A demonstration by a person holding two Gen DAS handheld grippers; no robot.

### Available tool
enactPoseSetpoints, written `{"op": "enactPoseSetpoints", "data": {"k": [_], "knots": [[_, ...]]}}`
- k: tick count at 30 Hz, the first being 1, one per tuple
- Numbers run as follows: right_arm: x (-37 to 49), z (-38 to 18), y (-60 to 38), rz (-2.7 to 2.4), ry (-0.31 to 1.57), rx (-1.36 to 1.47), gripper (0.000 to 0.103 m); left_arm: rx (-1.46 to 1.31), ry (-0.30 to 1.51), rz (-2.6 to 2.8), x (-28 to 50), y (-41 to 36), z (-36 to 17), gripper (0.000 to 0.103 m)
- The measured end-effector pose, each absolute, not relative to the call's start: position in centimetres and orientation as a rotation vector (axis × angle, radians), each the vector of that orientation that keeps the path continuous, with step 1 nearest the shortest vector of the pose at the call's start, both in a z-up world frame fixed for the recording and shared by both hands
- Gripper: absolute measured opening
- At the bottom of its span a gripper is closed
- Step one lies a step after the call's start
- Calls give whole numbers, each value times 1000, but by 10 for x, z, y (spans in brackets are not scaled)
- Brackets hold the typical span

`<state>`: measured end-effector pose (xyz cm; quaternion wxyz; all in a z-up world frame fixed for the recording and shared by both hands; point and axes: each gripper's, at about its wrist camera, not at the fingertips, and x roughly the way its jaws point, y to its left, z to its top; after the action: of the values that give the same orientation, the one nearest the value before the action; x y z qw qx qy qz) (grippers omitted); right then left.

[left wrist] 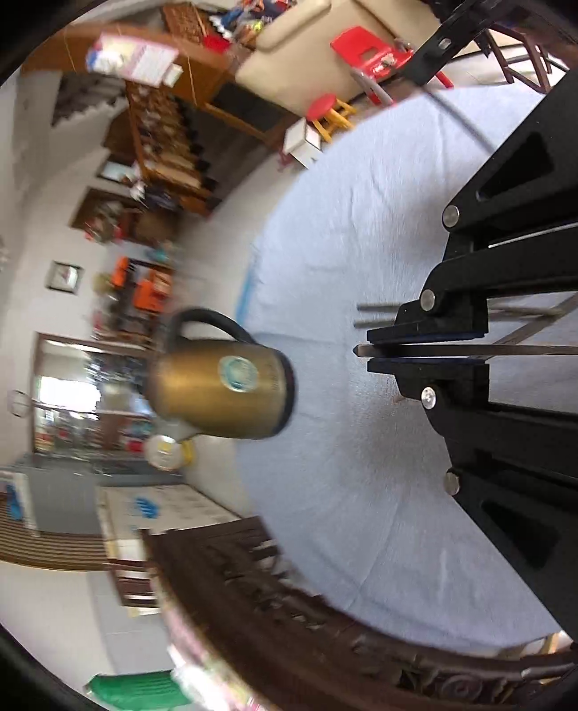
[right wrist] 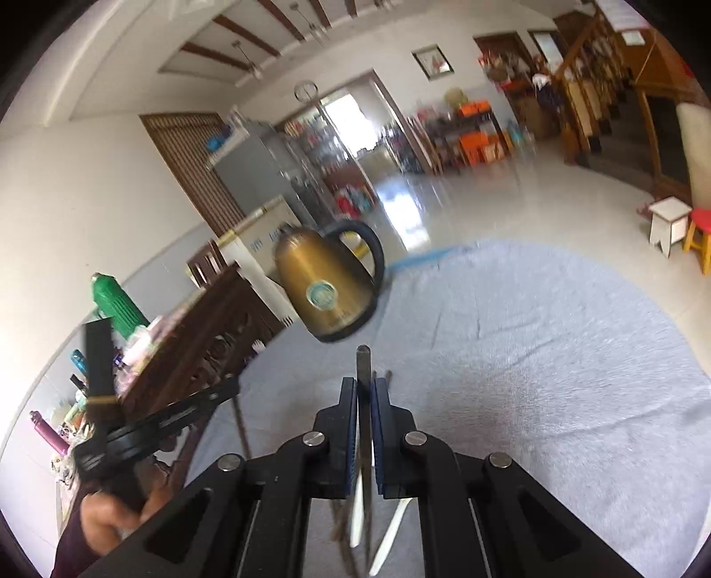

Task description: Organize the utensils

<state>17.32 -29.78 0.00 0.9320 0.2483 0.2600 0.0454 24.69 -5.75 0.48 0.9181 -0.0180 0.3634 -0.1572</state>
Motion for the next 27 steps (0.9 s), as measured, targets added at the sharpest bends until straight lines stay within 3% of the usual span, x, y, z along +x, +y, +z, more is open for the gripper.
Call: {"op": "enactPoseSetpoints", "data": {"k": [14, 27], "knots": [[50, 70, -269, 73, 331, 436, 7, -97, 558, -448, 122, -11, 84, 5], [13, 88, -253, 96, 275, 415, 7, -263, 367, -423, 100, -19, 90, 5]]}}
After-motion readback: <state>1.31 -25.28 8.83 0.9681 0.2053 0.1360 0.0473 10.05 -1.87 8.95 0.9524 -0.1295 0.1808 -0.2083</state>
